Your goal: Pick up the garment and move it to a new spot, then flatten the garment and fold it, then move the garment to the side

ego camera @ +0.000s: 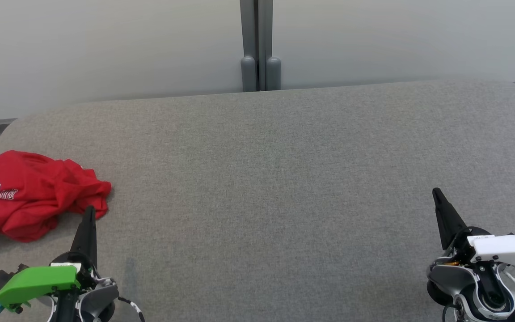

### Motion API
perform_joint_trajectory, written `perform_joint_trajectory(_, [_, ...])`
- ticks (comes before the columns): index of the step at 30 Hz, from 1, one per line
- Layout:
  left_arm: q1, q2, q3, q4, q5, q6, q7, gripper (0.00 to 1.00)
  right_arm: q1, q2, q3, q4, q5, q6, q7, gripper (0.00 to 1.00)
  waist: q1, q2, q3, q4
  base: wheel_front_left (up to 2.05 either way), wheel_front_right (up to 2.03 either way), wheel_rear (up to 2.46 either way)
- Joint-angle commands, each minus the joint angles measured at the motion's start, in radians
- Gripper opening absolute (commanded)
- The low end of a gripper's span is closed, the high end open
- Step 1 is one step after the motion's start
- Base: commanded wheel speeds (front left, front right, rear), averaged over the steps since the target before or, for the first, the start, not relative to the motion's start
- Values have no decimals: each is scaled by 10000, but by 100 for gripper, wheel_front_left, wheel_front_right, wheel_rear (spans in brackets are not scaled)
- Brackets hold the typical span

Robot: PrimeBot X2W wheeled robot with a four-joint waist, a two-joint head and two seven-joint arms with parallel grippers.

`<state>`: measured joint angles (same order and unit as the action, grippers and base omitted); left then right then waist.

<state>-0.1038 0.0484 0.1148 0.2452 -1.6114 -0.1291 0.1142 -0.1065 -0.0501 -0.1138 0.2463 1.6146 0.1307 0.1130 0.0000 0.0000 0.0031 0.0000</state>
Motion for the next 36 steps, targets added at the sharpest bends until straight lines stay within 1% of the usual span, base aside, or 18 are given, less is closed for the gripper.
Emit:
perform_joint_trajectory(1, [-108,25,11,0,-34,-58,24,0,-64,-5,1,7,-36,0,19,0,0,0,0,0,0,0,0])
perform_joint_trajectory(2, [11,-4,0,23,0,4,-2,100,12,6,0,25,0,0,0,100,0,0,0,0,0,0,0])
perform_joint_trajectory(4, [83,-30,-27,149,-4,17,-15,100,92,38,5,132,-2,-2,-9,100,0,0,1,-1,0,0,0])
perform_joint_trajectory(12, [-92,-23,-436,-69,-11,13,-365,100,69,-11,205,-94,-249,-2,-393,100,0,0,14,-2,0,0,0])
perform_joint_trajectory(17, [-222,57,-716,-224,392,10,-647,100,35,-159,357,-221,-836,-1,-652,100,0,0,22,-7,0,0,0])
perform_joint_trajectory(19, [-273,120,-850,-276,662,9,-750,100,9,-188,347,-316,-1208,-1,-743,100,0,0,27,-12,0,0,0])
perform_joint_trajectory(27, [-367,245,-1149,-488,2312,4,-1105,100,48,-330,478,-669,-3258,-1,-1099,100,0,0,42,-23,0,0,0])
perform_joint_trajectory(36, [-355,314,-1435,-513,4068,-1,-1455,100,172,-359,620,-930,-5024,-1,-1447,100,0,0,23,-42,0,0,0])
